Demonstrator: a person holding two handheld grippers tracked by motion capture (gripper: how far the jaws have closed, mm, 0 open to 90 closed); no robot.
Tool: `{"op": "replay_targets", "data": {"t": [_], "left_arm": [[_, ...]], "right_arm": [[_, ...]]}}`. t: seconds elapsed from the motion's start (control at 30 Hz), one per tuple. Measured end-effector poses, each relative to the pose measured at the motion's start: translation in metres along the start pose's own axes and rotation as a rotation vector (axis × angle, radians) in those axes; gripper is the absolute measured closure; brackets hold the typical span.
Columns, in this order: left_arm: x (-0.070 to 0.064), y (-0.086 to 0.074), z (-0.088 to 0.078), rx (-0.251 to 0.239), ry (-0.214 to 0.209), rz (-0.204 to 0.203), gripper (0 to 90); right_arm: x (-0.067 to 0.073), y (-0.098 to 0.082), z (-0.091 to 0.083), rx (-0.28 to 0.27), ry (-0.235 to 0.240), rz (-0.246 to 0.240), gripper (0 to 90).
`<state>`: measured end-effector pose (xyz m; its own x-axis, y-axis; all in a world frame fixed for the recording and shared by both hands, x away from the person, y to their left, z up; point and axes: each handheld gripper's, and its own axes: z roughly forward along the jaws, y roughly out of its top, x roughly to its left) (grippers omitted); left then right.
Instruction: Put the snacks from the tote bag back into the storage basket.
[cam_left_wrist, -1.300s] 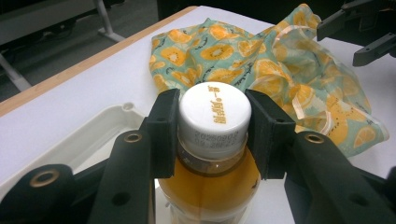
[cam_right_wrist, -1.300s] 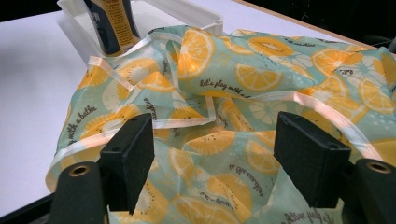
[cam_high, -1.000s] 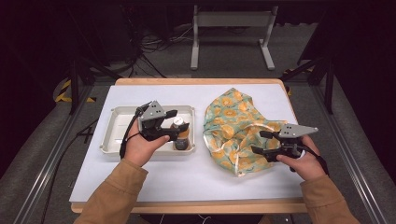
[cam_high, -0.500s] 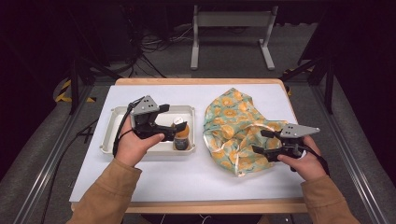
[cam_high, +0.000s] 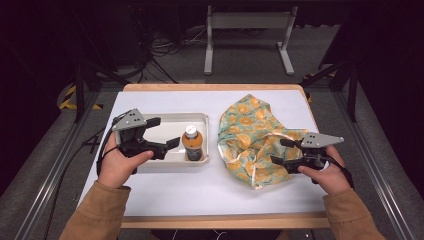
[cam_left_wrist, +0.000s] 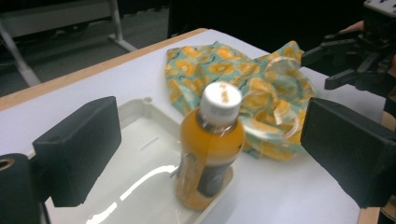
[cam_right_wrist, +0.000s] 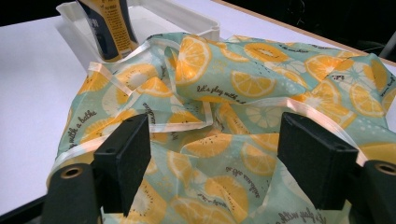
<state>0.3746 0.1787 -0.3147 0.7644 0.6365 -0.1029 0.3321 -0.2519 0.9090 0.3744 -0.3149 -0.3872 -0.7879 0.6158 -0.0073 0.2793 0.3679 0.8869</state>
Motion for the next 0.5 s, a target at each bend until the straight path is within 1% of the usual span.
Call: {"op": "replay_targets", "data": {"t": [0.03,0.1,0.13,0.17,0.23,0.27,0.3,0.37,0.4,0.47,0.5], "left_arm": [[0.000,0.000,0.000,0.000,0.000,0.000,5.7],[0.003,-0.006,-0.002,0.007,0.019,0.003,5.6],[0.005,-0.008,-0.003,0.008,0.031,0.012,5.5],[0.006,-0.011,-0.004,0.009,0.034,0.011,5.3],[0.009,-0.016,-0.005,0.012,0.026,0.005,4.8],[0.010,-0.019,-0.005,0.013,0.028,0.002,4.4],[0.012,-0.022,-0.005,0.021,0.025,0.006,4.2],[0.015,-0.028,-0.006,0.017,0.016,-0.012,3.4],[0.016,-0.031,-0.007,0.018,0.012,-0.013,3.0],[0.020,-0.038,-0.009,0.008,0.021,-0.015,2.4],[0.021,-0.041,-0.009,0.005,0.021,-0.025,2.4]], "right_arm": [[0.000,0.000,0.000,0.000,0.000,0.000,25.8],[0.000,0.000,0.000,-0.001,-0.001,0.000,25.0],[0.000,0.000,0.000,-0.002,-0.001,0.001,24.9],[0.000,0.000,0.000,-0.002,0.000,0.001,24.6],[0.000,0.000,0.000,-0.004,-0.001,0.002,23.6],[0.000,0.000,0.000,-0.004,-0.002,0.003,23.5],[0.000,0.000,0.000,-0.005,-0.003,0.003,23.5],[0.000,0.000,-0.001,-0.008,-0.002,0.001,23.1],[0.000,0.000,-0.001,-0.010,-0.001,0.002,22.9],[0.000,0.000,-0.001,-0.018,0.007,0.002,22.3],[0.000,0.000,-0.002,-0.021,0.011,0.000,22.2]]}}
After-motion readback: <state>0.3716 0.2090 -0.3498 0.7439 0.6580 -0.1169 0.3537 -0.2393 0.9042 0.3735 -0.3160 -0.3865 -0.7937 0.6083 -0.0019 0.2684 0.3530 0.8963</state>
